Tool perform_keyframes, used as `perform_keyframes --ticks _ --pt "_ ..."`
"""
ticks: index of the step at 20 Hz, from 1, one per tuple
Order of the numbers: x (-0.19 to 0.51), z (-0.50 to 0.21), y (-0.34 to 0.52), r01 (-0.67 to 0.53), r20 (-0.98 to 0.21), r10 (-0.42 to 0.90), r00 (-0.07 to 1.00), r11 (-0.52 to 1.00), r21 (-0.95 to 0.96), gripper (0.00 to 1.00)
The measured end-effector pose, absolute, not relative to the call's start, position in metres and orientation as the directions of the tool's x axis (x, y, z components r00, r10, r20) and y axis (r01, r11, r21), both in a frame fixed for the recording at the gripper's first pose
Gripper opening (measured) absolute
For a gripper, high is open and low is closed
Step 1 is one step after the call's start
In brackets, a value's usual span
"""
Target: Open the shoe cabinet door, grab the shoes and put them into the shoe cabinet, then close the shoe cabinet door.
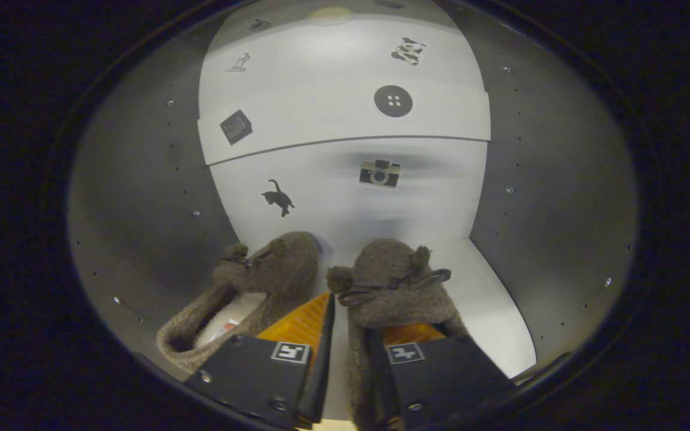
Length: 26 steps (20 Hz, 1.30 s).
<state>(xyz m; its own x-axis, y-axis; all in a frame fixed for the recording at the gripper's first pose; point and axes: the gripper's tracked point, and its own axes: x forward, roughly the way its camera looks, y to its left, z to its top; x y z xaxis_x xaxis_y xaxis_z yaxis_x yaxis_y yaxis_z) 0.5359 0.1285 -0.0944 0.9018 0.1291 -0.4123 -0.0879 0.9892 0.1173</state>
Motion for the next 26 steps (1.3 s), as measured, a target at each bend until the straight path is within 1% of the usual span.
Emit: perform_keyframes --ticks 6,8,11,14,16,22,26 --pt "0.505 -0.077 0.128 -0.116 -0.361 0.136 0.923 0.990 0.076 0.84" --pt "0.491 -0.071 0.125 -0.113 -0.336 0.130 0.933 0.991 0.069 0.82" --pt "0.473 -0.051 0.119 -0.098 -0.273 0.095 0.957 0.995 0.004 0.82" --pt "0.442 -0.037 0.126 -0.125 -0.245 0.120 0.962 0.992 -0.004 0.94" --pt "0.415 -0.027 0.129 -0.130 -0.214 0.125 0.969 0.991 -0.008 0.94" --pt "0.292 0.009 0.137 -0.179 -0.080 0.179 0.981 0.984 0.004 0.95" --pt "0.196 0.023 0.128 -0.220 -0.016 0.220 0.975 0.976 0.004 0.99"
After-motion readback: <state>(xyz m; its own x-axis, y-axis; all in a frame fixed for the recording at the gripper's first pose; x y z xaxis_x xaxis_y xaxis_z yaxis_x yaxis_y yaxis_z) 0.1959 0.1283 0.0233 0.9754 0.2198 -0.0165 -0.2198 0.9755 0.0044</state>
